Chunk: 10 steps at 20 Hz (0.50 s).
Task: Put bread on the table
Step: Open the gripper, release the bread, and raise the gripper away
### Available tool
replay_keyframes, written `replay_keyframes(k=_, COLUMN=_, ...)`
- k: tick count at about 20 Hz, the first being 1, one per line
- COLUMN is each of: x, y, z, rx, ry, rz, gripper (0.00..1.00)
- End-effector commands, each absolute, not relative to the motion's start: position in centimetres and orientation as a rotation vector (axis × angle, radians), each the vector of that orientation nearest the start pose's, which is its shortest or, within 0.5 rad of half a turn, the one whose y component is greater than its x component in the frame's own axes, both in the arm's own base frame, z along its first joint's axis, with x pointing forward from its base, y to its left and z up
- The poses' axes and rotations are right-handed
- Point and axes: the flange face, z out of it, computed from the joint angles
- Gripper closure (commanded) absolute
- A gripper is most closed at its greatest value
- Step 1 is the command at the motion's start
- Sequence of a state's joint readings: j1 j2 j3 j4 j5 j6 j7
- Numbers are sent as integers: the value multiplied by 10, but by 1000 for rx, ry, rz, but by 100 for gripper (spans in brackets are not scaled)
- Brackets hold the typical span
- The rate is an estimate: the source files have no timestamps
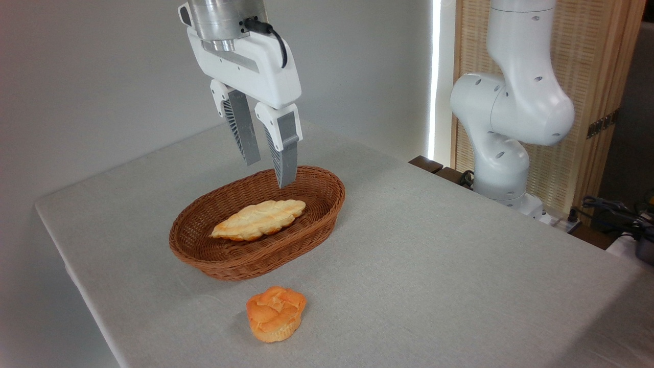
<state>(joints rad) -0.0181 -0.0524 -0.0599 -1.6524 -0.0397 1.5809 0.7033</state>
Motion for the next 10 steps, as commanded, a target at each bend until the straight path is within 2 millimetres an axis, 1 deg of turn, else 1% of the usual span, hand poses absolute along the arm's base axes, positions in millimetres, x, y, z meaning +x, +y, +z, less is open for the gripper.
replay_keyframes(k=1, x=542, y=-28, z=625, rx=-2948, ry=1219, rz=-5, gripper=0)
replay_keyframes(k=2, x=542, y=-22, z=626, rx=-2947, ry=1221, rz=-8, gripper=0)
replay_keyframes(k=3, x=542, y=-20, z=626, rx=-2947, ry=1221, rz=-9, gripper=0)
replay_keyframes(k=10, x=540, y=-19, z=629, rx=-2954, ry=1198, rz=-17, gripper=0)
